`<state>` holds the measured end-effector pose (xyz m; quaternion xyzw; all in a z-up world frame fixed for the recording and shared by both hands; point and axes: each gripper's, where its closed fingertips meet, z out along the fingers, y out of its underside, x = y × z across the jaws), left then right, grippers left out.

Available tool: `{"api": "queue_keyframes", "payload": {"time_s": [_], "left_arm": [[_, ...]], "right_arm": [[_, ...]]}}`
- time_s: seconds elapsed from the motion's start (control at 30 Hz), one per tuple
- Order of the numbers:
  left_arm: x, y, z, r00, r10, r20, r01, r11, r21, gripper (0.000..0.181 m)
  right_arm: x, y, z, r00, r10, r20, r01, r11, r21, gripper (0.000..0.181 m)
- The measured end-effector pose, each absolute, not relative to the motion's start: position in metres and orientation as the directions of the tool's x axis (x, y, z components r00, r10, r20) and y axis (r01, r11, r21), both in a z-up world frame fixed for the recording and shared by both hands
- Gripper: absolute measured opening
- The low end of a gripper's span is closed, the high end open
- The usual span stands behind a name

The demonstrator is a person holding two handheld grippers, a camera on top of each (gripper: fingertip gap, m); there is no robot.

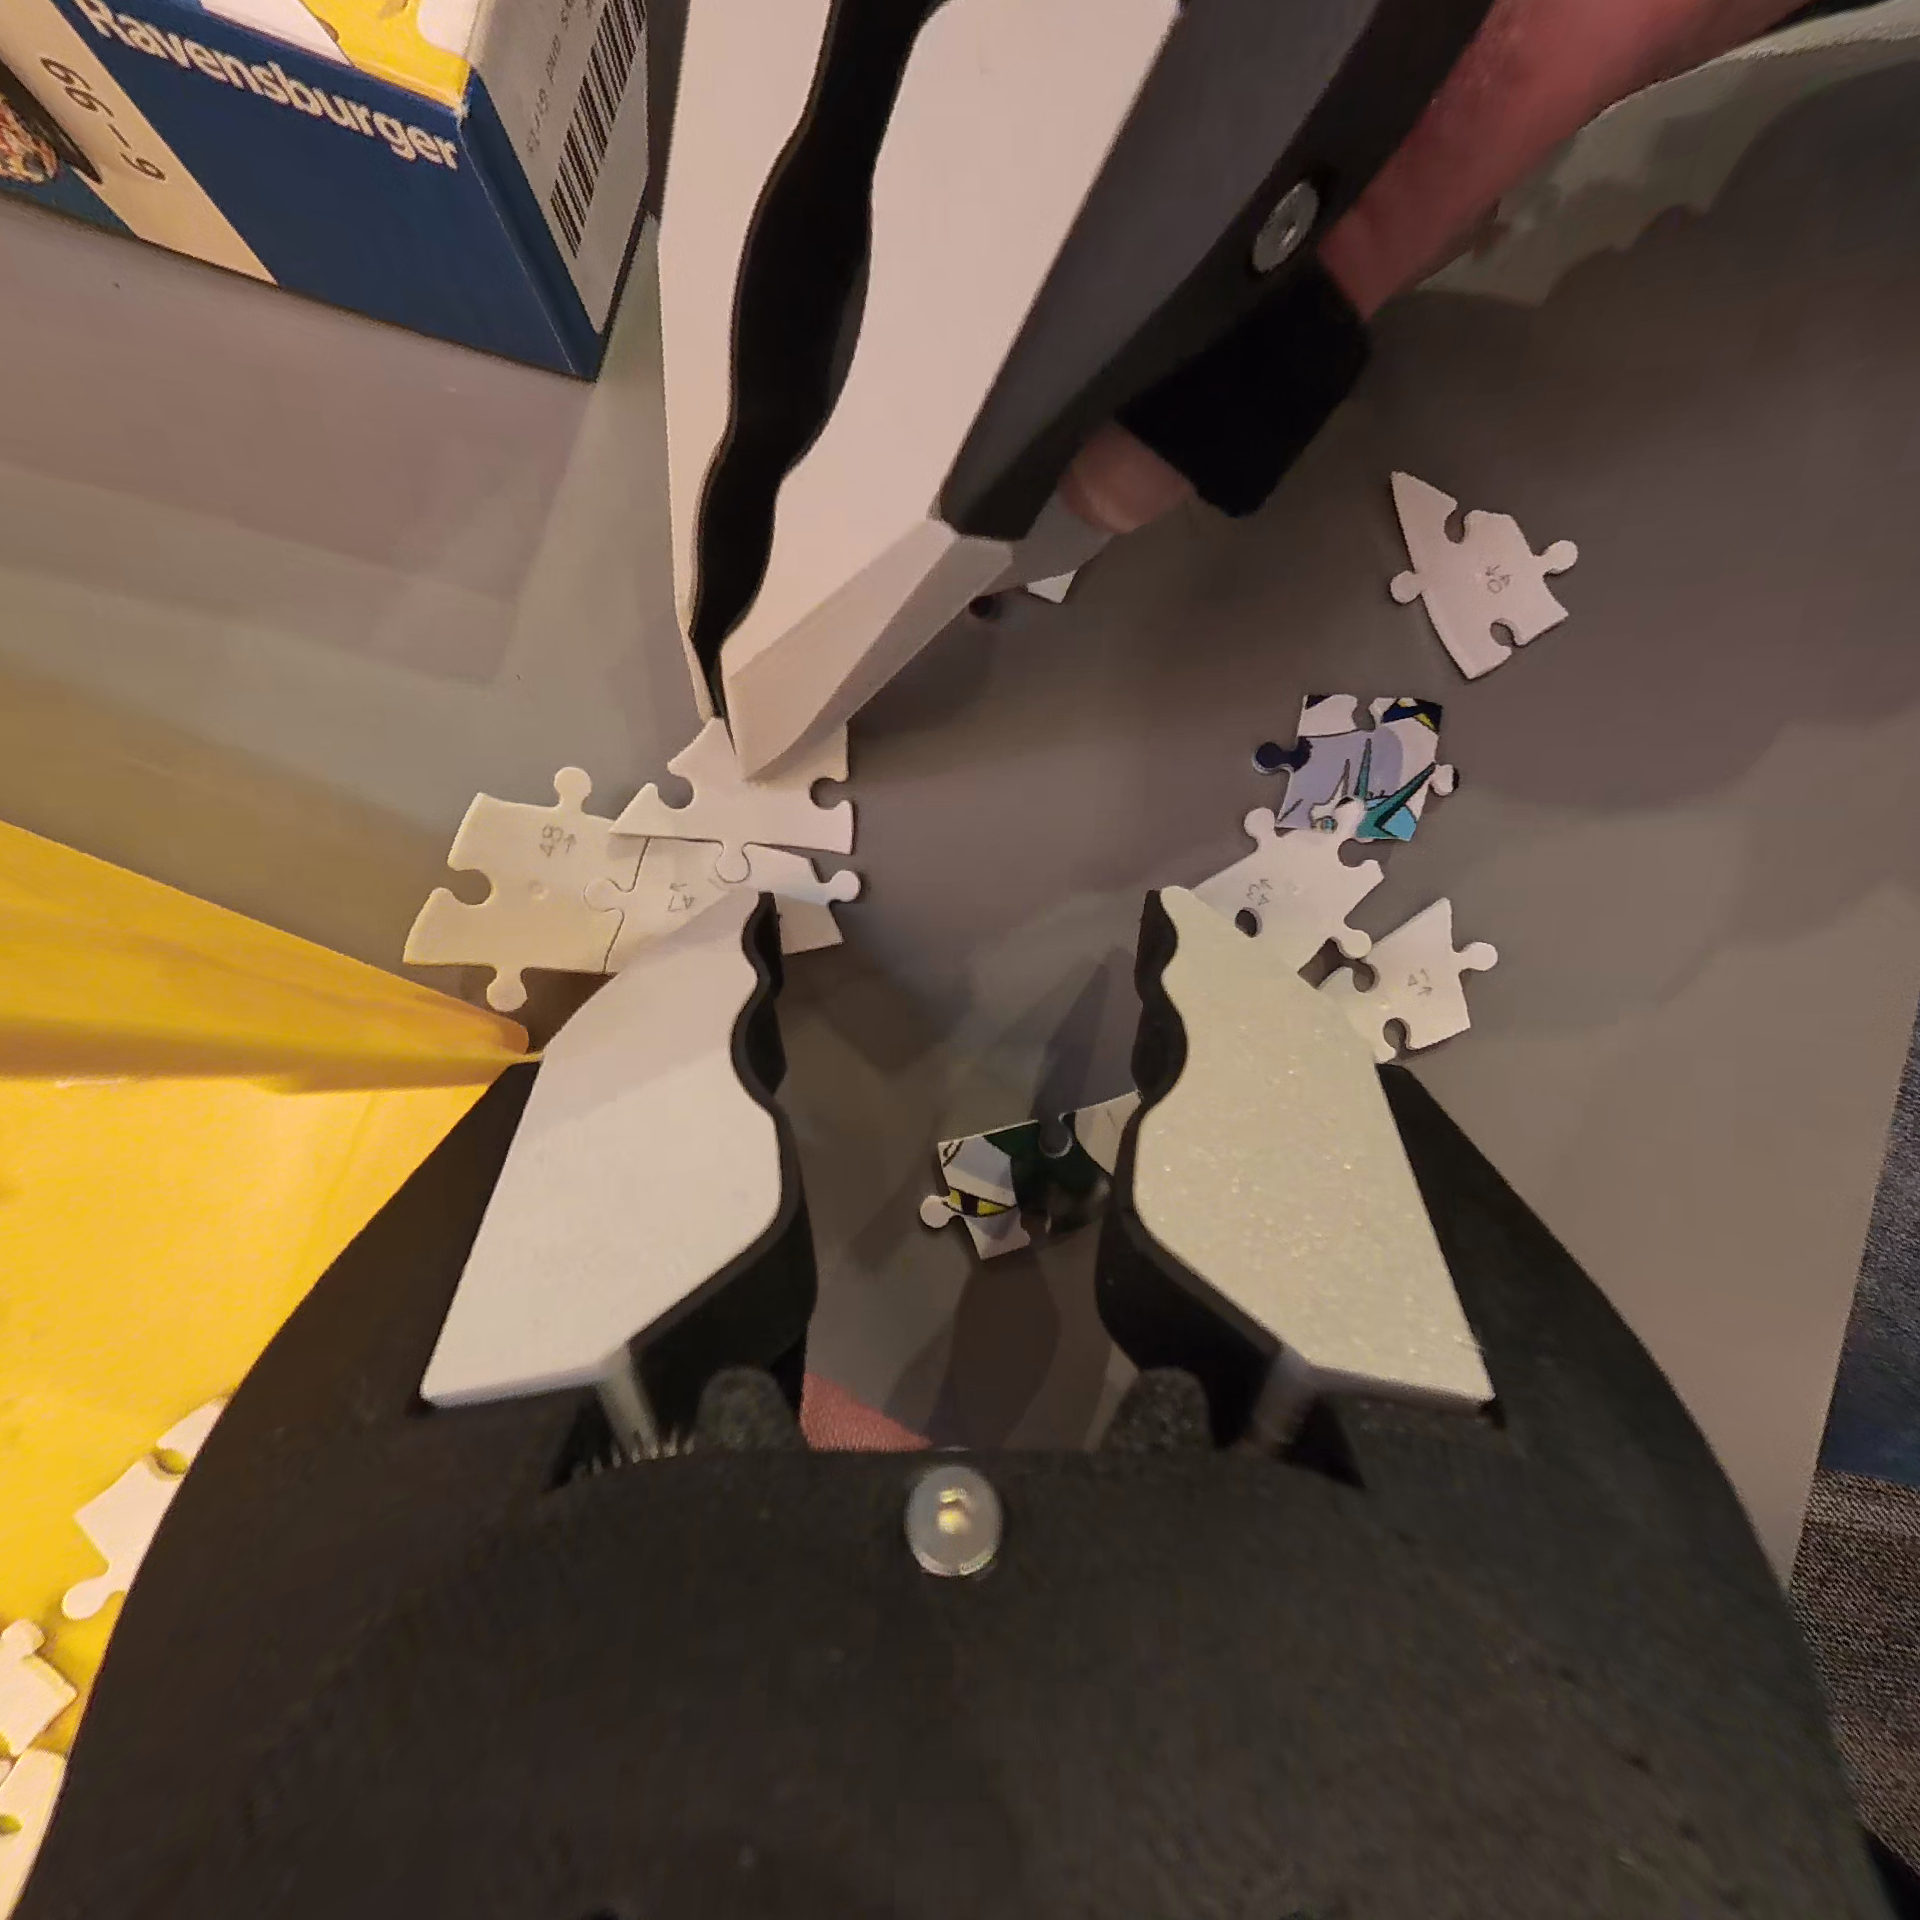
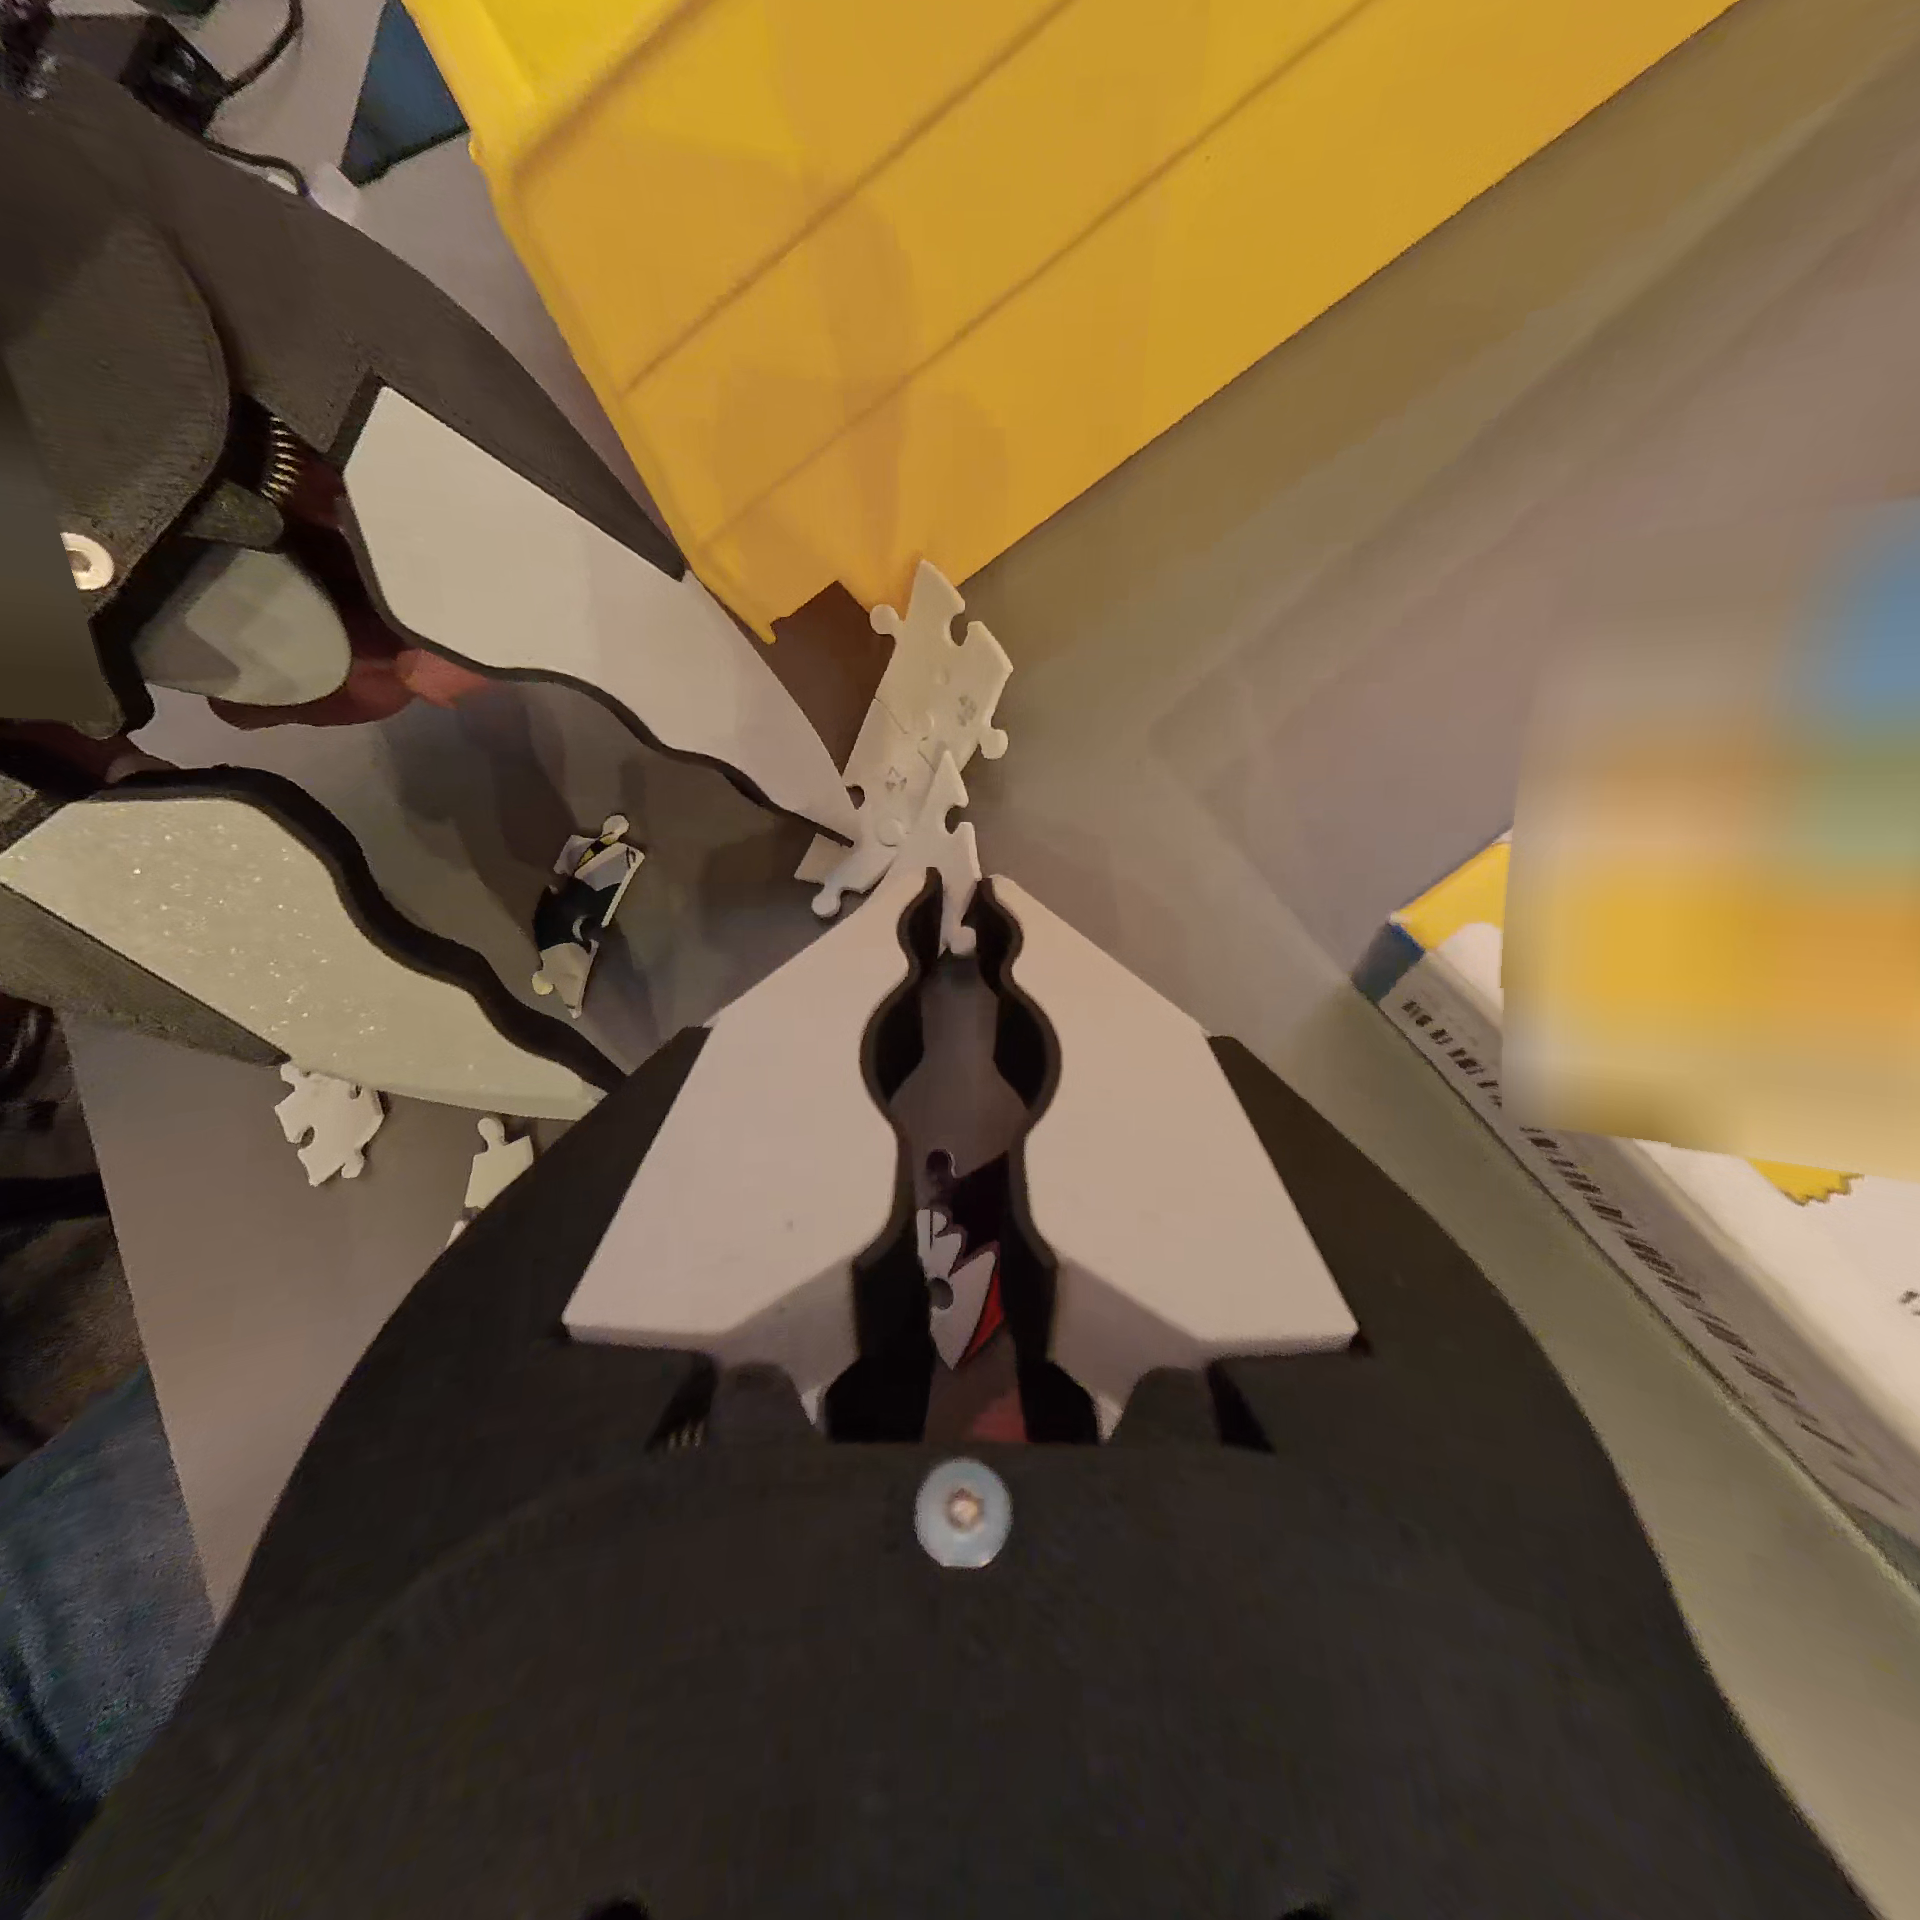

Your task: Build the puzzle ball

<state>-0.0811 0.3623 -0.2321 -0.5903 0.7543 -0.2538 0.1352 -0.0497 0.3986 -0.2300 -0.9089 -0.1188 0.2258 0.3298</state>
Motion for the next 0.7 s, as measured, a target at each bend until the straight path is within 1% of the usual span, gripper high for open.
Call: {"api": "queue_keyframes", "payload": {"time_s": [0.13, 0.27, 0.4, 0.57, 0.7], "left_arm": [[-0.081, 0.363, -0.232, -0.263, -0.96, 0.093, -0.821, 0.172, -0.544, 0.065], [-0.08, 0.363, -0.232, -0.258, -0.961, 0.097, -0.821, 0.166, -0.546, 0.063], [-0.08, 0.362, -0.232, -0.261, -0.961, 0.094, -0.821, 0.17, -0.545, 0.065], [-0.079, 0.362, -0.231, -0.254, -0.962, 0.1, -0.81, 0.155, -0.566, 0.066], [-0.081, 0.364, -0.232, -0.251, -0.965, 0.082, -0.817, 0.166, -0.552, 0.066]], "right_arm": [[-0.054, 0.397, -0.22, 0.862, 0.431, -0.265, 0.128, -0.692, -0.71, 0.001], [-0.057, 0.397, -0.217, 0.862, 0.444, -0.243, 0.149, -0.682, -0.716, 0.001], [-0.054, 0.396, -0.214, 0.85, 0.424, -0.312, 0.086, -0.697, -0.712, 0.0], [-0.049, 0.394, -0.206, 0.843, 0.434, -0.318, 0.089, -0.696, -0.713, 0.0], [-0.05, 0.394, -0.201, 0.834, 0.456, -0.311, 0.114, -0.694, -0.711, 0.0]]}}
